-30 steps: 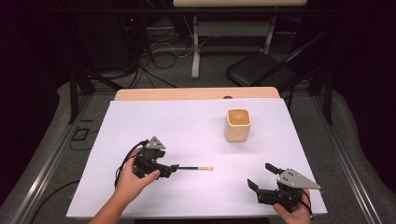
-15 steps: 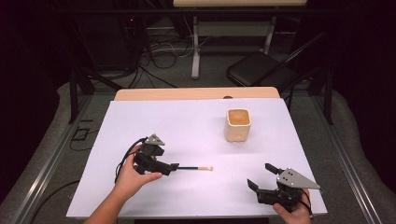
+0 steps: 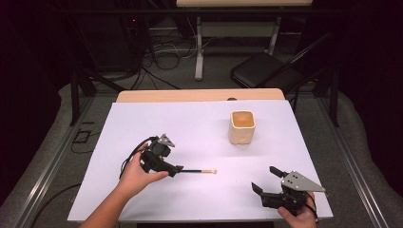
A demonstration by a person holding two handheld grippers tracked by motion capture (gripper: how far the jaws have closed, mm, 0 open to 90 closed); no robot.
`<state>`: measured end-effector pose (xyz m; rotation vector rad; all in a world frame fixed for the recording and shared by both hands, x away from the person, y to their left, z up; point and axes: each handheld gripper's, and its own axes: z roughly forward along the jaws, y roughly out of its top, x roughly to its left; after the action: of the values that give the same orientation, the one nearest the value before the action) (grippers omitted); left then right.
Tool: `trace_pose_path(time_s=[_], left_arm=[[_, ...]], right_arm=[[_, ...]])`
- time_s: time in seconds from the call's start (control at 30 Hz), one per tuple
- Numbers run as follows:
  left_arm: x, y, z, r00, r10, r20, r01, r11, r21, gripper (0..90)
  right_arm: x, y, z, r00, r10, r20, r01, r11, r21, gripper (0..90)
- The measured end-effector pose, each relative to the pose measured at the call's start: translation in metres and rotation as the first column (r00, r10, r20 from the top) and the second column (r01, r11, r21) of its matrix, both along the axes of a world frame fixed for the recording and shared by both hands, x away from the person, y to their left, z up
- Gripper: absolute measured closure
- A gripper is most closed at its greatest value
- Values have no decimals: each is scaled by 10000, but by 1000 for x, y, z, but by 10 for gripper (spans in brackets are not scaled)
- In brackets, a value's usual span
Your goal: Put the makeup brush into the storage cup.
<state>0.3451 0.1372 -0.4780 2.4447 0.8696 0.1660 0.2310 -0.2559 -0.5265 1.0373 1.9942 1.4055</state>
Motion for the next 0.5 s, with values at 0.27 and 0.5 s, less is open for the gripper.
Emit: trace_pose_path(time_s=[0.27,0.5], left_arm=[[1,-8,-2,9983,-565,-131,572,9965,615,304],[3,-11,-8,9952,-952,-220,973,9859,1363,347]], right_arm=[[0,1,-1,10000,70,-13,-70,10000,-43,137],[1,0,-1,10000,82,-51,-83,9999,-79,137]])
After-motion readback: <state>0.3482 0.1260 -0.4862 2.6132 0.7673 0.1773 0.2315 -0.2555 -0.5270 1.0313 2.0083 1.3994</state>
